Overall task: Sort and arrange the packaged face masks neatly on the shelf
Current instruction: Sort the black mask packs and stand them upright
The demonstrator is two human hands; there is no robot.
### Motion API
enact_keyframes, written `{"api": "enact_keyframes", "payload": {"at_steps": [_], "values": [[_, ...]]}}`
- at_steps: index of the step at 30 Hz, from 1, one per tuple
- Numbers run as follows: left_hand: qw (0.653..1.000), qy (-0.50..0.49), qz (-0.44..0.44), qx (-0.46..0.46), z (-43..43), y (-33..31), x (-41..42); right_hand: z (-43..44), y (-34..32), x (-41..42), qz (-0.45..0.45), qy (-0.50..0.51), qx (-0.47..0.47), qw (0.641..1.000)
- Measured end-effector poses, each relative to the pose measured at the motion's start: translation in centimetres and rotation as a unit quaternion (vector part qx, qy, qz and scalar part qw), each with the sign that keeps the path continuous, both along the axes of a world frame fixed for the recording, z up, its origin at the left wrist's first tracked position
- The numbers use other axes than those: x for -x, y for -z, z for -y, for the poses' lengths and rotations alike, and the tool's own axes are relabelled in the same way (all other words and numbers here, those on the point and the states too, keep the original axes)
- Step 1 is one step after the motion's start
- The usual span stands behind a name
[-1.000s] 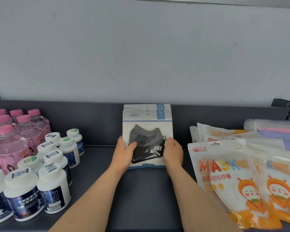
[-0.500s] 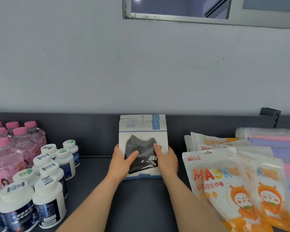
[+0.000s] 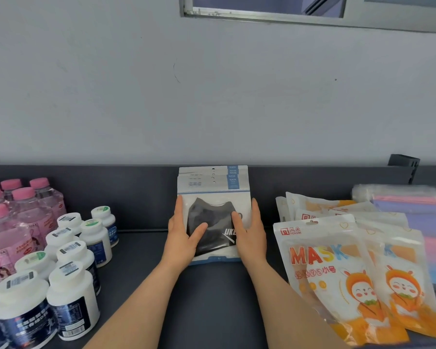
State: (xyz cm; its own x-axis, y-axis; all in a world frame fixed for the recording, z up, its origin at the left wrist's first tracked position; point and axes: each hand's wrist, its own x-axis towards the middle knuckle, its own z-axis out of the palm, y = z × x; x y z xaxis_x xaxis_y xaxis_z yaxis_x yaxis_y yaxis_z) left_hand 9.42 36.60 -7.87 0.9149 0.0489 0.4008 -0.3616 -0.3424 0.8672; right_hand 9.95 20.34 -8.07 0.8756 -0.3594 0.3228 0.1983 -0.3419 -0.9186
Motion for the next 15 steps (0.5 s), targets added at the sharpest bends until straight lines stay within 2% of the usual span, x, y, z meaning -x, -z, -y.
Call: {"api": "enact_keyframes", "payload": {"at_steps": [10, 15], "values": [[1.0, -0.005, 0.001, 0.02, -0.2, -0.2, 0.0, -0.4, -0.3, 0.4, 0.004, 0.036, 0.012, 0.999], [1.0, -0.007, 0.001, 0.022, -0.4, -0.6, 0.2, -0.3, -1.4, 0.7, 0.035, 0.056, 0.021, 0.998]]}}
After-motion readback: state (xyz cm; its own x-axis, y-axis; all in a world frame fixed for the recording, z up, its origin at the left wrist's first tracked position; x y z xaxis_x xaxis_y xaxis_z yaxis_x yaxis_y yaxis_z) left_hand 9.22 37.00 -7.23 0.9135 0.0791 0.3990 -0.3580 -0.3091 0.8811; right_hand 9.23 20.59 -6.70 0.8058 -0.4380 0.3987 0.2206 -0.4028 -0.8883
